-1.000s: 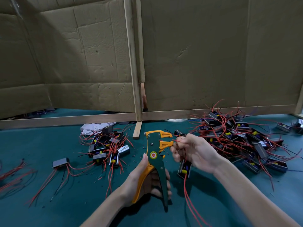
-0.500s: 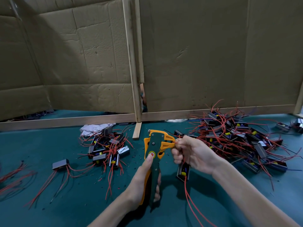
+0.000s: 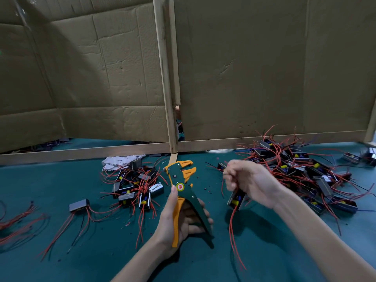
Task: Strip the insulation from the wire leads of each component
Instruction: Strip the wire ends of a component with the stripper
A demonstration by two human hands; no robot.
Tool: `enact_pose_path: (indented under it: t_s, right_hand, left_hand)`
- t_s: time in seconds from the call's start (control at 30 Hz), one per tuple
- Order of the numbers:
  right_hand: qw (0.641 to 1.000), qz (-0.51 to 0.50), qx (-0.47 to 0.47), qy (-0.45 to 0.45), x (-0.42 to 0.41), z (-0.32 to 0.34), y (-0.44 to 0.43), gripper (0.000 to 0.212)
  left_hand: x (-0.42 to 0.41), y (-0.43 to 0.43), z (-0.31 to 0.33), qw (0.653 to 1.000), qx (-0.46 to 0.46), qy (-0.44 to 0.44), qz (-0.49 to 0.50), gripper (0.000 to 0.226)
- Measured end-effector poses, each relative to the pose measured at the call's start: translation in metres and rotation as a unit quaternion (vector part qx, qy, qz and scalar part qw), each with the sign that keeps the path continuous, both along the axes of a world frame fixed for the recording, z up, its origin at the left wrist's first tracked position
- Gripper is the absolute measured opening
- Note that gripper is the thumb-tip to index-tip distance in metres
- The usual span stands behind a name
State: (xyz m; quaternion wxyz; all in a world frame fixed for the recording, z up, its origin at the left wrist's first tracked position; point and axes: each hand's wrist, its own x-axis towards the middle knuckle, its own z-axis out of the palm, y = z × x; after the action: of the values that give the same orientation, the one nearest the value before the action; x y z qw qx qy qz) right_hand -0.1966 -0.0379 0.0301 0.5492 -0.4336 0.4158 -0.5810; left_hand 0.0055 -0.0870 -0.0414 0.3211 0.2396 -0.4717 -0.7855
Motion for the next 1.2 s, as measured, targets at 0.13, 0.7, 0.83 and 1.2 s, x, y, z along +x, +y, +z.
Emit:
enact_pose_path:
  t_s: [0.13, 0.7, 0.83, 1.2]
  right_hand:
    - [0.968, -0.235, -0.083, 0.024, -0.031, 0.033, -0.009, 0.025]
    - [0.827, -0.001, -0.054, 0.56, 0.033, -0.003, -0.085, 0.021]
    - [0.856, 0.072, 0.001, 0.512, 0.074, -0.035, -0.102, 0.032]
    - [0.903, 0.041, -0.058, 0.424, 0.086, -0.027, -0.097, 0.023]
  left_hand:
    - [0.001, 0.0, -0.001, 1.0, 0.002, 0.008, 0.003, 0.08]
    - [0.001, -0.002, -0.006, 0.998, 0.006, 0.051, 0.042, 0.067]
    - [0.001, -0.005, -0.006, 0.999, -0.01, 0.033, 0.041, 0.07]
    - [0.0, -0.008, -0.007, 0.999, 0.002, 0.033, 0.037, 0.069]
